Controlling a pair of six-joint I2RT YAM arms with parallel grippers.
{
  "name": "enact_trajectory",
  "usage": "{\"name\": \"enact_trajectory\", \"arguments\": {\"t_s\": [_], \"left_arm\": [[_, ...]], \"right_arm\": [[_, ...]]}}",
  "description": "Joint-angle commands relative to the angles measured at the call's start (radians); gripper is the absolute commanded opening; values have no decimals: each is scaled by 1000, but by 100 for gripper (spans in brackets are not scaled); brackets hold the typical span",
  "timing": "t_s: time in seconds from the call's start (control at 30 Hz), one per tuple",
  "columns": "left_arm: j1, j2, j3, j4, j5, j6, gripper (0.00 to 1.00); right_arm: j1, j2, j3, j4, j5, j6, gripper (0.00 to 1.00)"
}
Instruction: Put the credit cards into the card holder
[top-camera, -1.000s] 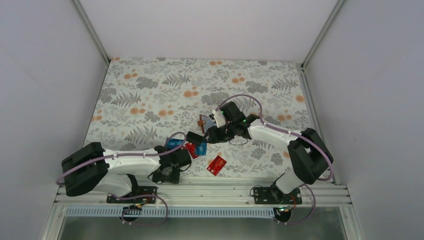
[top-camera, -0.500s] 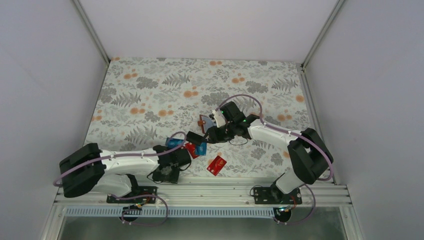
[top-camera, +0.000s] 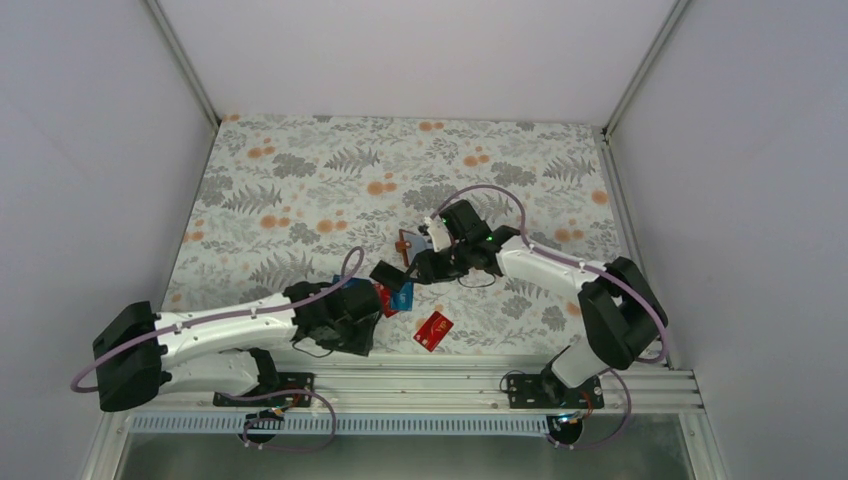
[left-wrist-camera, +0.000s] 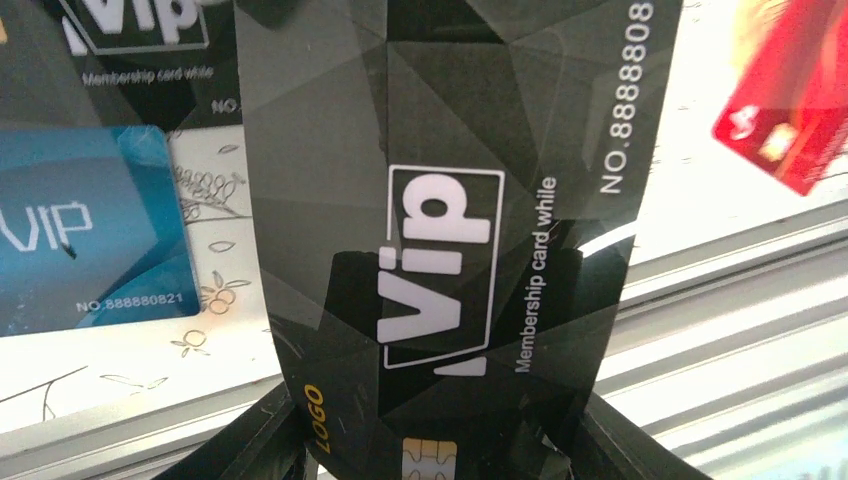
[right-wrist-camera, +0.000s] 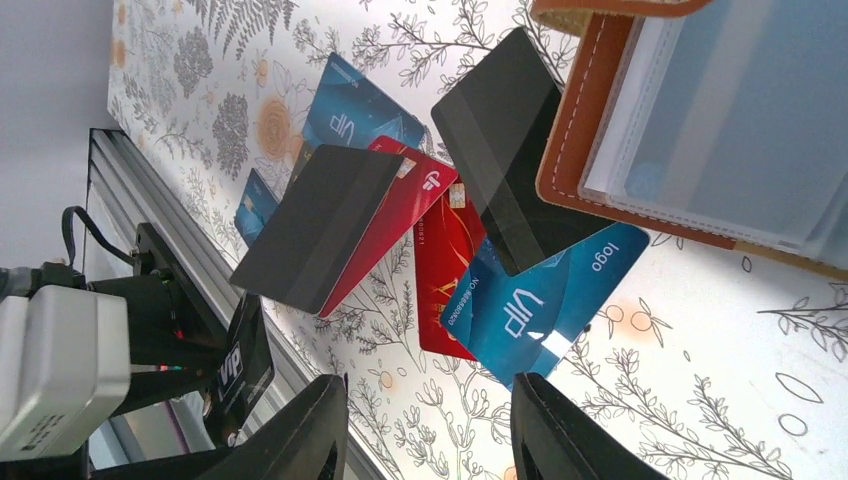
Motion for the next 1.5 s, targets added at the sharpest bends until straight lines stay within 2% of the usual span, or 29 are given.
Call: {"name": "enact_trajectory", "arguments": {"t_s": [0.0, 0.2, 0.47, 0.63, 0.97, 1.3, 1.4, 1.47], "left_arm": [[-2, -35, 63, 17, 2, 26, 54], [-2, -30, 165, 46, -38, 66, 54], [30, 88, 298, 130, -94, 146, 54], [76, 158, 357, 185, -92, 184, 54], [111, 237, 429, 249, -70, 228, 54], [111, 273, 475, 266, -69, 244, 54], [111, 282, 483, 270, -65, 251, 54], [111, 288, 488, 272, -66, 254, 54]], "right_arm": [[-8, -95, 23, -6, 25, 4, 43], [-54, -209, -6, 8, -9, 35, 44], [-139, -317, -62, 83, -180, 98, 44], [-181, -374, -92, 121, -208, 140, 44], [-198, -352, -123, 172, -291, 162, 44], [-199, -286, -106, 209, -347, 180, 34], [-197, -276, -98, 214, -346, 180, 29], [-198, -267, -94, 214, -343, 179, 21]]}}
